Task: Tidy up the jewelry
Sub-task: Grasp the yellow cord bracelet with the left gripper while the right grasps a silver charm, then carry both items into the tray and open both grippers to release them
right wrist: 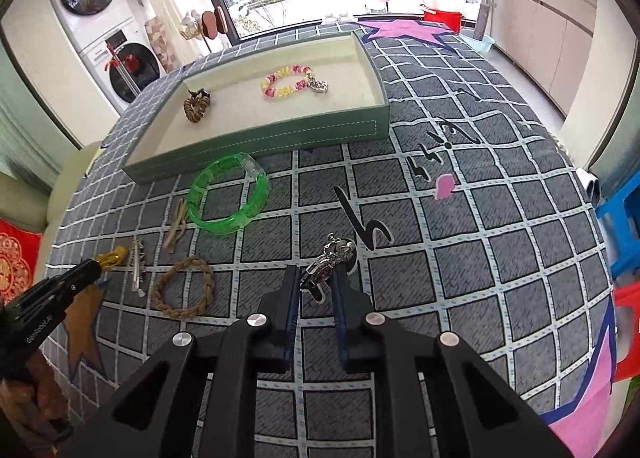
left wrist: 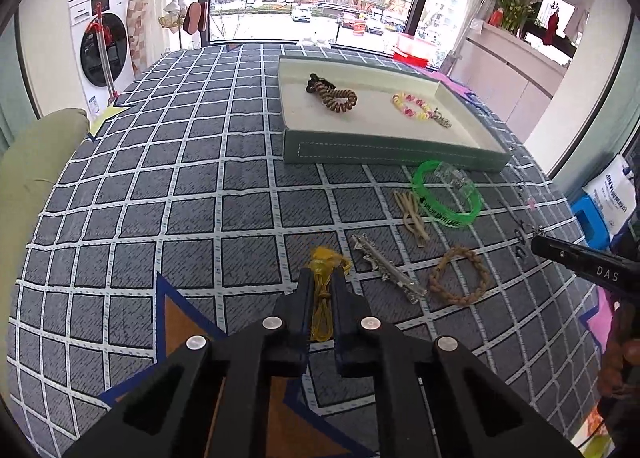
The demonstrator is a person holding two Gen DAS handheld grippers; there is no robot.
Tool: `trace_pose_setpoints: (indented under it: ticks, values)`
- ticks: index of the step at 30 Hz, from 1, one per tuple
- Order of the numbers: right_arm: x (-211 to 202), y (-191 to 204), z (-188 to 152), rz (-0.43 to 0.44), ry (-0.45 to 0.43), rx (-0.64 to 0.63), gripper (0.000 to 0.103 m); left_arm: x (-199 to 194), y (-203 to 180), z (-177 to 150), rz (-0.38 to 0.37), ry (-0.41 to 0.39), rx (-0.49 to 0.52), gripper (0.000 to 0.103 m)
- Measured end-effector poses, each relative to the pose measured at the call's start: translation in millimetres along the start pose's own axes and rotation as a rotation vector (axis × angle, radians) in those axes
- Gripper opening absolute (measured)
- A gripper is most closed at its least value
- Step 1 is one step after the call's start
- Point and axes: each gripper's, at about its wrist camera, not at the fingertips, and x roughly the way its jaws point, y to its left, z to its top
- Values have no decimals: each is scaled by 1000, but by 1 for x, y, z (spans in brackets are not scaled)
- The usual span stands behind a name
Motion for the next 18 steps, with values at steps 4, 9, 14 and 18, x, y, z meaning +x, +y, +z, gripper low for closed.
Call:
trace_pose_setpoints:
  ticks: [4,9,14,18]
  values:
    - [-8,1,3,14,-14,-8,17,-11,-3,7,-11,-23,3,22]
    - [-18,4,9,29,-38,-17,17,-26,-9,19,-38,-60,4,22]
    - [-25,8,19,51,-56,-22,17,-36,-15,34,-62,-85,7,22]
    - [-31,9,35,71,-80,-21,17,-35,-19,53,-112,-82,5,22]
